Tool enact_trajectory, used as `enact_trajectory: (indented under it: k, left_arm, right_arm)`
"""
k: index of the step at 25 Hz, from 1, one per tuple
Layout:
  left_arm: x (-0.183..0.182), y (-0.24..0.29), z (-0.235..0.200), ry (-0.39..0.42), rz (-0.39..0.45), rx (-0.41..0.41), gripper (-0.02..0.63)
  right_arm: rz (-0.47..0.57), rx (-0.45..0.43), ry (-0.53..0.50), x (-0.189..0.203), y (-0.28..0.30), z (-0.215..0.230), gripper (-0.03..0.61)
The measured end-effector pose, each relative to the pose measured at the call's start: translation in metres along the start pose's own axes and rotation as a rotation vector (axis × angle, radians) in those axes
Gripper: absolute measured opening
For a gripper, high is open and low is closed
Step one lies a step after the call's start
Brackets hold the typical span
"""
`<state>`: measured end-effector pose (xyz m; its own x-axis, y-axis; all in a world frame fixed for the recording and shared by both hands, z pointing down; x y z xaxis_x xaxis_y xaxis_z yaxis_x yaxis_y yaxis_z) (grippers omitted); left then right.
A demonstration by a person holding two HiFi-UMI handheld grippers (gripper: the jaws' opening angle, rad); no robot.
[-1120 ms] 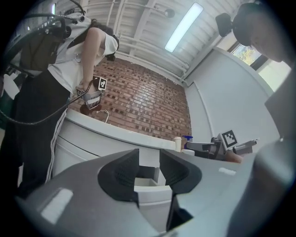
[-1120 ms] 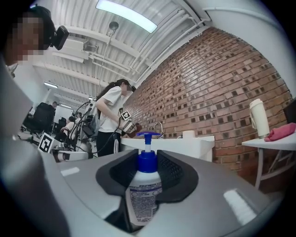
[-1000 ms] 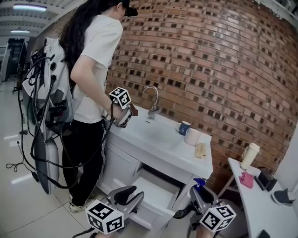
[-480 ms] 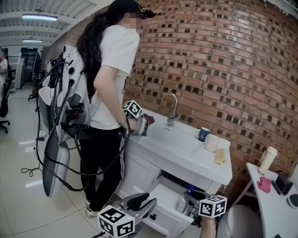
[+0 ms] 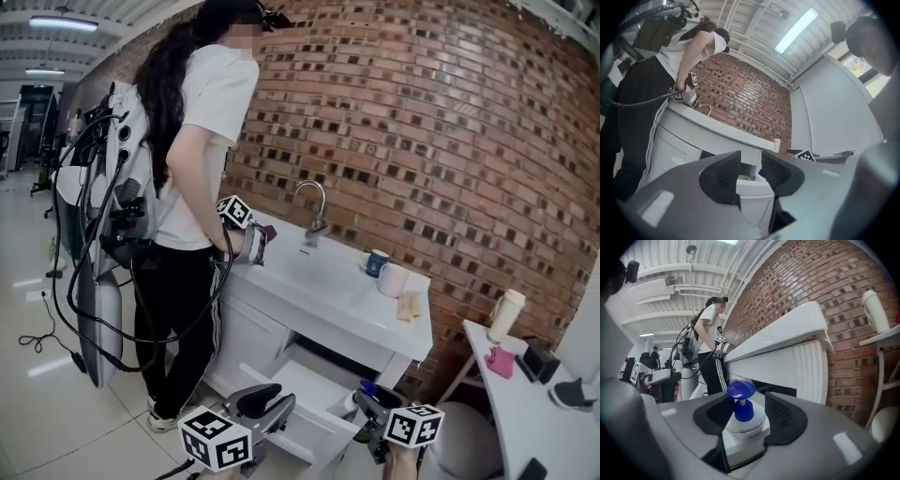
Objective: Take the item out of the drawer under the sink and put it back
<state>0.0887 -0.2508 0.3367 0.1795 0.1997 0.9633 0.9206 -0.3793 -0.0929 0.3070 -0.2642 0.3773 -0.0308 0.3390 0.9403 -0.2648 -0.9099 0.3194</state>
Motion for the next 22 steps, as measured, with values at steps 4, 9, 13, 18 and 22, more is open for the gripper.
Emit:
enact_trajectory:
  k: [4, 9, 13, 18, 22]
  left_arm:
    - [0.011, 0.009, 0.013, 0.009, -0.026, 0.031, 0.147]
    - [0.017, 0.014, 0.023, 0.026, -0.054, 0.043, 0.147]
    - [0.017, 0.005, 0.019, 0.027, -0.065, 0.026, 0.147]
    - [0.021, -0.001, 0.015, 0.040, -0.055, 0.023, 0.147]
    - [0.037, 0.006, 0.015, 0.092, -0.086, 0.011, 0.147]
  right_arm:
    - [-0.014, -0.054, -0.002, 0.010, -0.004, -0.012, 0.204]
    - [-0.157, -0.060, -0.085, 0.037, -0.011, -0.018, 0.218]
    - [-0.089, 0.005, -0.094, 0.032, -0.033, -0.016, 0.184]
    - [0.150, 0.071, -0.082, -0.001, -0.072, -0.016, 0.134]
    - [0.244, 0.029, -0.031, -0.007, -0.082, -0.018, 0.121]
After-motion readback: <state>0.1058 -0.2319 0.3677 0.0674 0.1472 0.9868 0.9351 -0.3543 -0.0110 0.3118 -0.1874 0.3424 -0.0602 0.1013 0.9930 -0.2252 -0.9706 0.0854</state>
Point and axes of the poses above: the fingertips, and each gripper's own axes: y forward along the fingers, z to its right, x out of its underside, the point moved 1 cm from there along -y, backward along the fingers, and after that the axes turned 9 degrees about -z, right-handed, at the moved point
